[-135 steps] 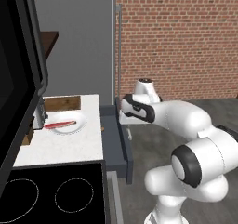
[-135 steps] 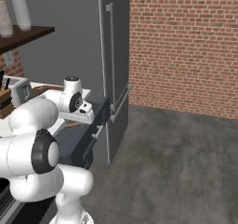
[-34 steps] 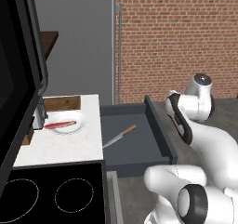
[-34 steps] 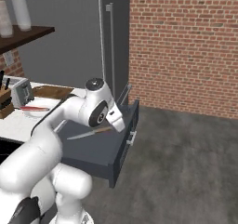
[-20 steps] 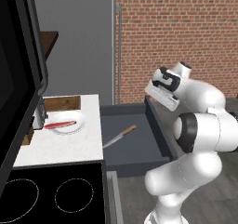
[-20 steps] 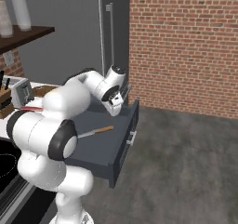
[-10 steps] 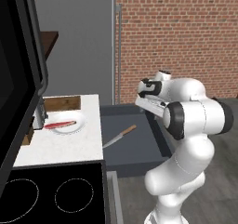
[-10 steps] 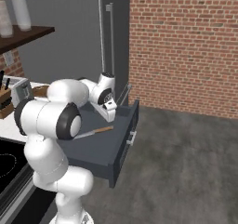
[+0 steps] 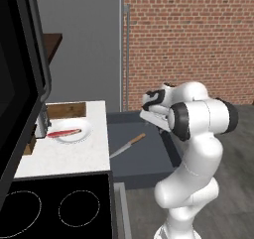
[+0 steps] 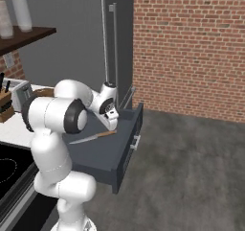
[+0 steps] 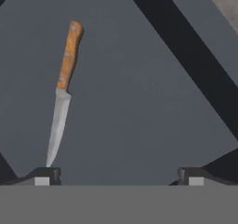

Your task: Pick up the knife from the drawer and place it on the cutting board. Then place the meat from the plate to the cutting board.

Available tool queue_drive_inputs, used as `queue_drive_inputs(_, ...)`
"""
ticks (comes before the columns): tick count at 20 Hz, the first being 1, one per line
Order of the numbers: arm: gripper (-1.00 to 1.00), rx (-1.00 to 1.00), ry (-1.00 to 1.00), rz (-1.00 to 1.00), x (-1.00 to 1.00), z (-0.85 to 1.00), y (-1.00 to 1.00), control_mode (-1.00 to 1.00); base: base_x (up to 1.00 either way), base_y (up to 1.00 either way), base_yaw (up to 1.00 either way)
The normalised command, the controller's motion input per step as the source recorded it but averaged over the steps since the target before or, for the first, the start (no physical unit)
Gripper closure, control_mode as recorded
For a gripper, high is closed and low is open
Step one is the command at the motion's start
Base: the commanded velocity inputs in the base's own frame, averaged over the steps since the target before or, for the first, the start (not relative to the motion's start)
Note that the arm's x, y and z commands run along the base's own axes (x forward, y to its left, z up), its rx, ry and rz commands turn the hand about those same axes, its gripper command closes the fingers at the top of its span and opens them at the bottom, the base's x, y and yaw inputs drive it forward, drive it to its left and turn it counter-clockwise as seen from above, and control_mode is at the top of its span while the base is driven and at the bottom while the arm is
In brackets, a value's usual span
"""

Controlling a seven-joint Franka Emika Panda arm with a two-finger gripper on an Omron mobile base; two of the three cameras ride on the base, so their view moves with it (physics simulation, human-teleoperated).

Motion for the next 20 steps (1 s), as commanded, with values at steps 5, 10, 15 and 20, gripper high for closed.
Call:
queue_drive_inputs(5,-1.00,0.00,0.00,0.00,0.32,-0.29,0.11,-1.00,0.00,0.00,0.00)
queue_drive_inputs(10,-1.00,0.00,0.06,0.00,0.36,-0.10,0.00,-1.00,0.00,0.00,0.00)
queue_drive_inputs(15,-1.00,0.00,0.10,-0.03,0.29,-0.43,0.00,-1.00,0.00,0.00,0.00)
queue_drive_inputs(20,-1.00,0.00,0.04,-0.04,0.23,-0.54,0.05,-1.00,0.00,0.00,0.00)
